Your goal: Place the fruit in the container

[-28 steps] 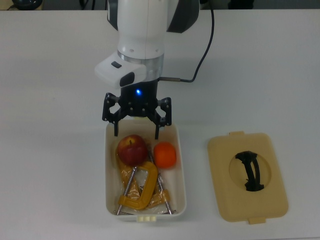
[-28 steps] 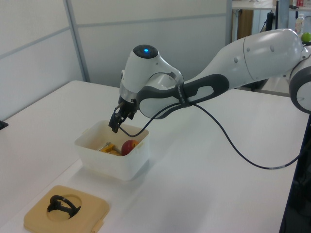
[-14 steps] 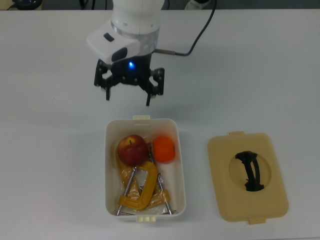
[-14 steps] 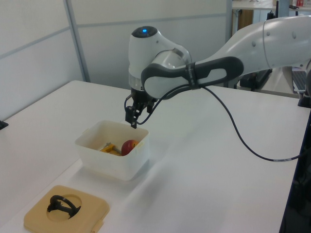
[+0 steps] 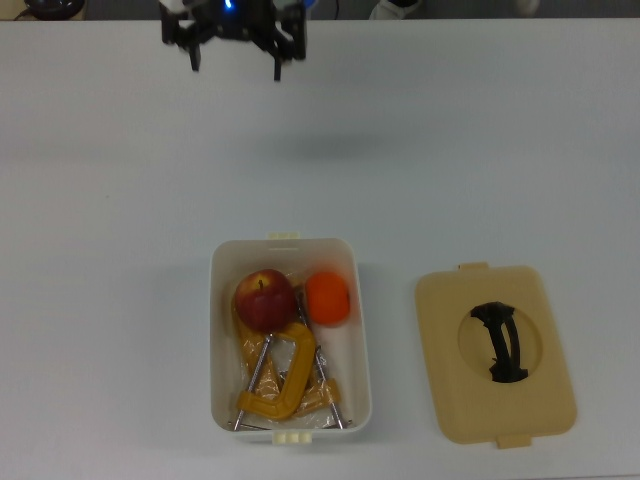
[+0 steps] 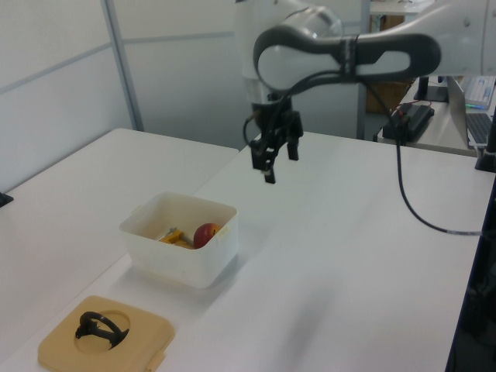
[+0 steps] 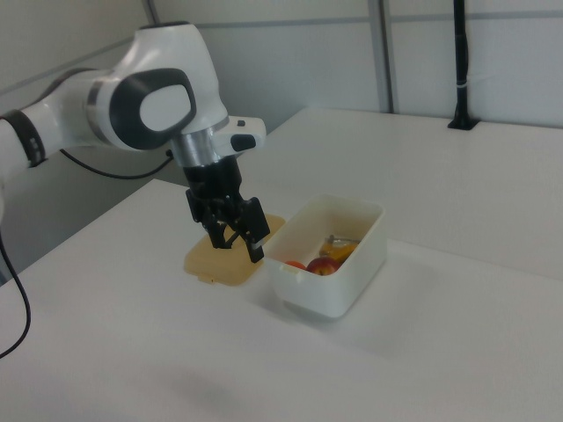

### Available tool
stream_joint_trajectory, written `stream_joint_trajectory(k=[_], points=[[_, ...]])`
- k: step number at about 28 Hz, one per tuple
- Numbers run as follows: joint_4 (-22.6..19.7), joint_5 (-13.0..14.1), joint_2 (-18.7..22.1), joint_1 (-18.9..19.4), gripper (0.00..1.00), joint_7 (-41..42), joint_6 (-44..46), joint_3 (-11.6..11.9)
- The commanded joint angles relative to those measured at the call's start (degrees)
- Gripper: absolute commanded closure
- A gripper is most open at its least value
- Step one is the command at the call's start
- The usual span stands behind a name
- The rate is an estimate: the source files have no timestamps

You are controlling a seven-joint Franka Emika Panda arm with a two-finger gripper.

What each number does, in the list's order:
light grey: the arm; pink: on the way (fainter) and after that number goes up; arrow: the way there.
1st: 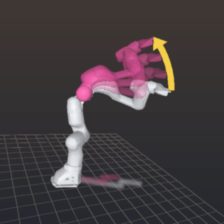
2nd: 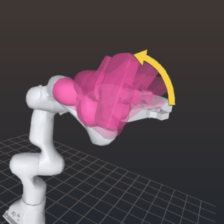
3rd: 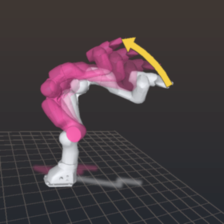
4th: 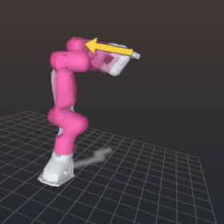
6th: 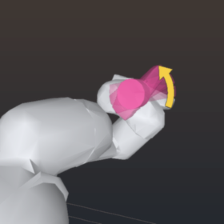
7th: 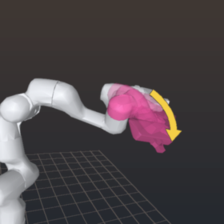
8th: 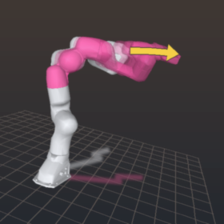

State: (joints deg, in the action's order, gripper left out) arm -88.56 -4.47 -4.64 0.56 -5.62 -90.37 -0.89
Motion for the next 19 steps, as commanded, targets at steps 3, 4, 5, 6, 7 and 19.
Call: stream_joint_trajectory(k=[3, 4, 5, 6, 7, 19], points=[[-2.75, 1.31, 3.76, -0.47, 0.00, 2.19, 1.25, 0.54], [-2.67, 1.31, 3.76, -0.48, 0.00, 2.19, 1.07, 0.54], [-2.58, 1.31, 3.59, -0.48, 0.00, 2.19, 0.98, 0.54], [-2.40, 1.31, 3.50, -0.48, 0.00, 2.19, 0.81, 0.54], [-2.31, 1.31, 3.41, -0.56, 0.00, 2.19, 0.29, 0.54], [-2.31, 2.01, 3.67, -1.27, 0.00, 2.19, -1.48, 0.98]])
